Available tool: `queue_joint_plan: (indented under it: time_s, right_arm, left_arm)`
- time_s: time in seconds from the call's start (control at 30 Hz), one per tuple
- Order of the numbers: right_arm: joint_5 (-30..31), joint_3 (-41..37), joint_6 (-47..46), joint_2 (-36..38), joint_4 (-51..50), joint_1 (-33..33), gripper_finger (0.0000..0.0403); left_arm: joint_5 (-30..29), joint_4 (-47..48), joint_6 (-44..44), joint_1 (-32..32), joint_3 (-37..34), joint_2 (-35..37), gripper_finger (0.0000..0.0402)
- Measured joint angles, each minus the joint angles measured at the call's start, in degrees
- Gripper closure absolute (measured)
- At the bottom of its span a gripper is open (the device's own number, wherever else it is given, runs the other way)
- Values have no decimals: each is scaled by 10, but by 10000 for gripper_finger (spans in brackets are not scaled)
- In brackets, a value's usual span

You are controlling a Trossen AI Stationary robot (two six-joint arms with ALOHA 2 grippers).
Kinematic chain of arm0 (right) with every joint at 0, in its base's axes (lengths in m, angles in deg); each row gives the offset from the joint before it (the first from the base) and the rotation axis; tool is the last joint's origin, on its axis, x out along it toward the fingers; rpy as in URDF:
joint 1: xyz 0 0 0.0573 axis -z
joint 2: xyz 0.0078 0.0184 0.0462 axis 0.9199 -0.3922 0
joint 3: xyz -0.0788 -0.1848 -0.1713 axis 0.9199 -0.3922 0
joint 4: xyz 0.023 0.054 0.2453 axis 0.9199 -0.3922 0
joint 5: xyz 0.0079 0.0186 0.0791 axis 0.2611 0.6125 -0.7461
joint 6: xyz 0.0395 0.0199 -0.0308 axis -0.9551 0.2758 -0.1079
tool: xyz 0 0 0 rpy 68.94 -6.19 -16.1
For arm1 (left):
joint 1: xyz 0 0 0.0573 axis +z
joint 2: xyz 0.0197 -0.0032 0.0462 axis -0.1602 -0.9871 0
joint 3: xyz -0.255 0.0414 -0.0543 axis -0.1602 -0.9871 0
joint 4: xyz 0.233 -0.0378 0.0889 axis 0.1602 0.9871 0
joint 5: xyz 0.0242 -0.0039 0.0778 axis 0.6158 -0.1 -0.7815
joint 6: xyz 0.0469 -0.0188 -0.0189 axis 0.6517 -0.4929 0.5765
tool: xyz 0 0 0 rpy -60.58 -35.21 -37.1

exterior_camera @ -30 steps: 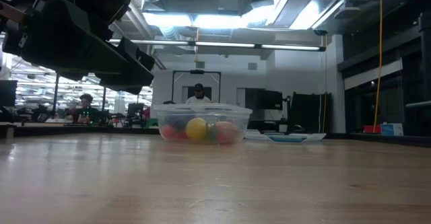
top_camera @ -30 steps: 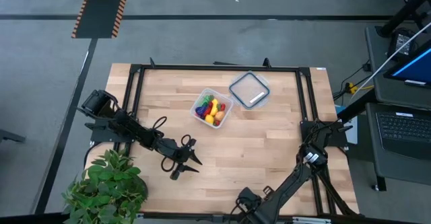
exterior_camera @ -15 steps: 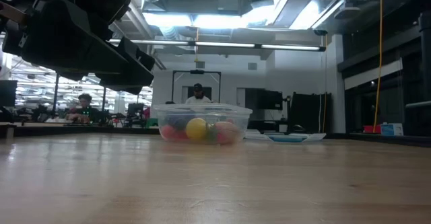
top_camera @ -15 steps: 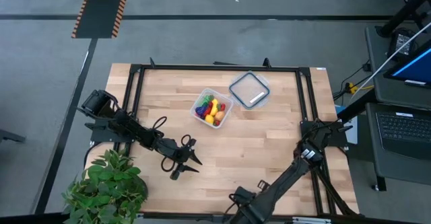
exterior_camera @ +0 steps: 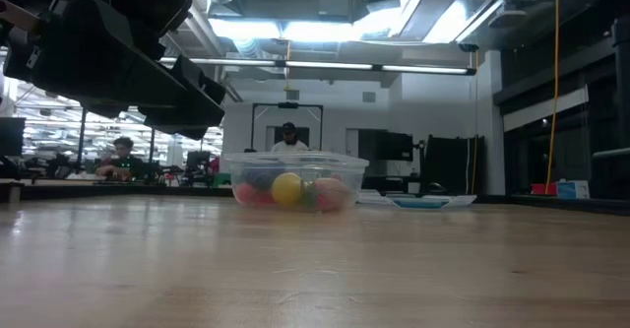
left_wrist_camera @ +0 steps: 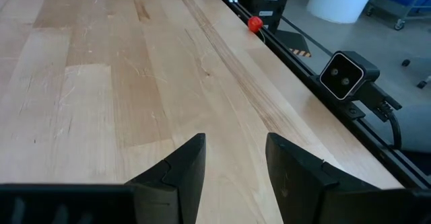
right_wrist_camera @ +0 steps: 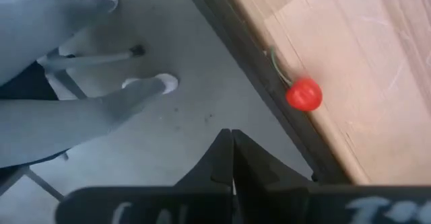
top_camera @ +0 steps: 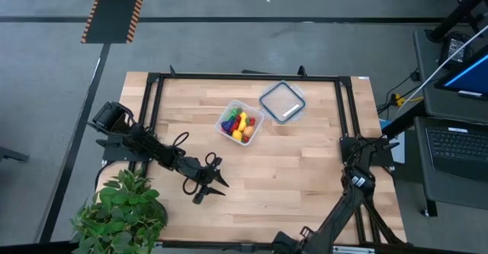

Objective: Pick and placing Produce into tupperware
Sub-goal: Put the red cherry into the transparent container

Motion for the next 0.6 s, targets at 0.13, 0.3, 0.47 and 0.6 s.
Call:
queue_joint_plan:
  time_s: [0.13, 0.3, 0.47, 0.6]
  right_arm:
    - [-9, 1, 17, -21, 0, 1, 401]
    - [-20, 0, 24, -47, 2, -2, 402]
    - [-37, 0, 16, -49, -3, -10, 402]
    - [-33, 0, 15, -49, -17, -13, 403]
  left_arm:
    - [0, 0, 0, 0, 0, 0, 253]
    - [0, 0, 0, 0, 0, 0, 253]
    - [0, 0, 0, 0, 0, 0, 253]
    - [0, 0, -2, 0, 0, 0, 253]
